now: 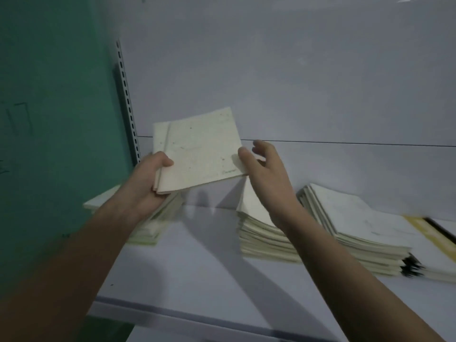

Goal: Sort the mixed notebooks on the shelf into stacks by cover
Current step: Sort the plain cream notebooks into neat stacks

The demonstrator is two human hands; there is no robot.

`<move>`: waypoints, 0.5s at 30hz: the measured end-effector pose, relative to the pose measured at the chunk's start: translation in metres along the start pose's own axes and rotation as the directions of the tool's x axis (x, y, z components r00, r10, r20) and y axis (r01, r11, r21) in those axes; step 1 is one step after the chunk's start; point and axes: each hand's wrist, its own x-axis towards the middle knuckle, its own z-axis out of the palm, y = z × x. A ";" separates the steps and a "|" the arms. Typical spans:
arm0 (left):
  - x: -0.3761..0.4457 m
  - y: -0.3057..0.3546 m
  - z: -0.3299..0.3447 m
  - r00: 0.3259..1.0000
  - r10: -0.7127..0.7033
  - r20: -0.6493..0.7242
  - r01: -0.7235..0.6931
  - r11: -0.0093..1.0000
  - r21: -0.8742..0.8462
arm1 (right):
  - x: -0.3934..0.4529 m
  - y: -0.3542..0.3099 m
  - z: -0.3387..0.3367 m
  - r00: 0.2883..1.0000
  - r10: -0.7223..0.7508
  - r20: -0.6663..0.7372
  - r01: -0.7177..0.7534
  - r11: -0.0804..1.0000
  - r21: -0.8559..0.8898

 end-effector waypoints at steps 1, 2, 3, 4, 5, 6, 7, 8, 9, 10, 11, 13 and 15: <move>0.001 -0.010 0.010 1.000 -0.010 0.021 0.010 0.999 0.042 | 0.005 0.001 -0.013 0.988 0.140 0.064 -0.148 0.979 0.139; 0.002 -0.020 0.020 0.999 -0.016 0.039 0.013 0.995 0.097 | 0.009 0.004 -0.026 0.966 0.227 0.121 -0.249 0.943 0.221; 0.005 -0.031 0.031 0.998 -0.021 0.054 0.012 0.987 0.162 | 0.011 0.009 -0.037 0.955 0.260 0.140 -0.287 0.929 0.234; 0.005 -0.041 0.043 0.997 -0.029 0.073 0.012 0.975 0.222 | 0.012 0.014 -0.047 0.958 0.269 0.104 -0.283 0.944 0.167; 0.007 -0.051 0.054 0.995 -0.040 0.092 0.014 0.961 0.275 | 0.013 0.020 -0.056 0.965 0.260 0.032 -0.262 0.963 0.061; 0.008 -0.060 0.065 0.993 -0.052 0.109 0.015 0.950 0.312 | 0.012 0.023 -0.063 0.966 0.254 -0.036 -0.256 0.966 -0.033; 0.011 -0.068 0.073 0.992 -0.053 0.110 0.012 0.938 0.346 | 0.011 0.025 -0.070 0.964 0.256 -0.074 -0.263 0.960 -0.098; 0.013 -0.074 0.081 0.994 -0.047 0.101 0.005 0.924 0.382 | 0.009 0.025 -0.075 0.960 0.267 -0.078 -0.275 0.953 -0.128; 0.016 -0.079 0.088 0.995 -0.036 0.093 -0.007 0.906 0.424 | 0.009 0.025 -0.078 0.955 0.287 -0.072 -0.295 0.944 -0.146; 0.019 -0.083 0.094 0.995 -0.020 0.097 -0.028 0.881 0.471 | 0.009 0.026 -0.080 0.947 0.312 -0.070 -0.320 0.934 -0.162; 0.022 -0.085 0.099 0.994 -0.008 0.107 -0.050 0.851 0.522 | 0.010 0.029 -0.081 0.938 0.339 -0.076 -0.348 0.917 -0.195; 0.030 -0.090 0.104 0.995 -0.001 0.101 -0.063 0.776 0.627 | 0.020 0.046 -0.082 0.939 0.329 -0.098 -0.343 0.883 -0.321; 0.042 -0.098 0.101 0.997 -0.033 0.074 -0.031 0.679 0.733 | 0.034 0.073 -0.080 0.943 0.315 -0.107 -0.320 0.767 -0.556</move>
